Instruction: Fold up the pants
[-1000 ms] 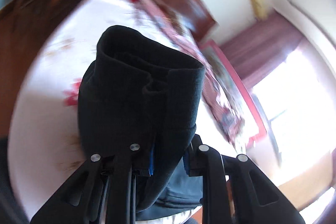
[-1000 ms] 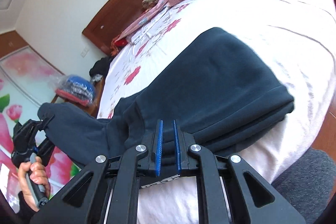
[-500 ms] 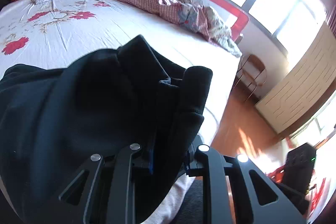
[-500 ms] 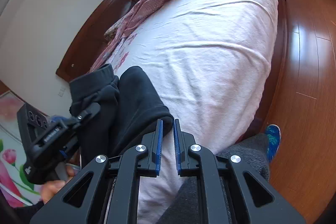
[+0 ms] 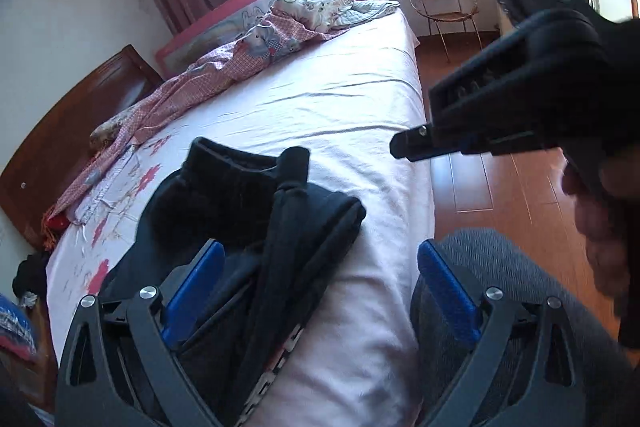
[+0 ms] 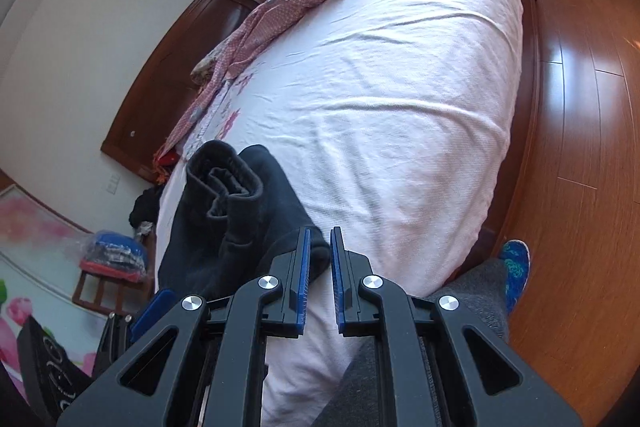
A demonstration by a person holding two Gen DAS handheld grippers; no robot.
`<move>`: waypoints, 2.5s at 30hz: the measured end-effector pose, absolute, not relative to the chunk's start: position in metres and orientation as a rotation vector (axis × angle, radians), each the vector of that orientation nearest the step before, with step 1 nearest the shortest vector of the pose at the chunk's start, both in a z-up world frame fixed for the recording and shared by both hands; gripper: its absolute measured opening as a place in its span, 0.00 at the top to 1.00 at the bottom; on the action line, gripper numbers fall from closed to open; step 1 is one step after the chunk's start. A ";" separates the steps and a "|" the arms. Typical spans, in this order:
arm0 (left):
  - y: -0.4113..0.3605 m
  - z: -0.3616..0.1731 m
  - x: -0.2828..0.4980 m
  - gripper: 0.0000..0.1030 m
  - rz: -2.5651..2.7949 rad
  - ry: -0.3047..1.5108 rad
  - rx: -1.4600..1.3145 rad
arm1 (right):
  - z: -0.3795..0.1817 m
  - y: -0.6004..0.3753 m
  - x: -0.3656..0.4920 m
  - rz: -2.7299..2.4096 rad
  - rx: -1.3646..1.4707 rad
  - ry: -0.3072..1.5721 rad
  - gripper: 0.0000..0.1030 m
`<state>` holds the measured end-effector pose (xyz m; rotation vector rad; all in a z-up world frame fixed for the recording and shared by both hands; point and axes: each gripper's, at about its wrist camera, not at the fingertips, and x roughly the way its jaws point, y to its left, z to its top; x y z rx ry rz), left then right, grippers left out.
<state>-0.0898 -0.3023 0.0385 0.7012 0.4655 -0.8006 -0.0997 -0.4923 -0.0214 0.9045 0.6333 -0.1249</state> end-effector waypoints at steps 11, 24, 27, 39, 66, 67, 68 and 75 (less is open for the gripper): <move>-0.033 0.042 0.016 0.02 -0.228 0.750 0.136 | 0.019 -0.428 -0.031 0.046 0.815 0.666 0.91; 0.001 0.035 0.028 0.02 -0.235 0.697 -0.044 | -0.003 -0.412 -0.004 -0.223 0.715 0.873 0.90; -0.002 0.036 0.025 0.02 -0.241 0.691 -0.034 | -0.009 -0.412 -0.002 -0.248 0.753 0.906 0.53; 0.006 0.031 0.029 0.02 -0.224 0.705 -0.092 | 0.006 -0.398 0.008 -0.222 0.607 0.853 0.84; -0.068 0.022 0.028 0.02 -0.469 0.767 0.090 | -0.024 -0.467 -0.068 -0.142 0.906 0.798 0.61; -0.079 0.023 0.027 0.02 -0.513 0.747 0.107 | -0.009 -0.467 -0.072 -0.172 0.865 0.760 0.61; -0.092 0.026 0.026 0.02 -0.549 0.722 0.131 | 0.005 -0.466 -0.075 -0.171 0.851 0.704 0.61; -0.179 0.038 0.021 0.02 -0.826 0.589 0.193 | 0.034 -0.454 0.008 0.071 0.854 0.603 0.61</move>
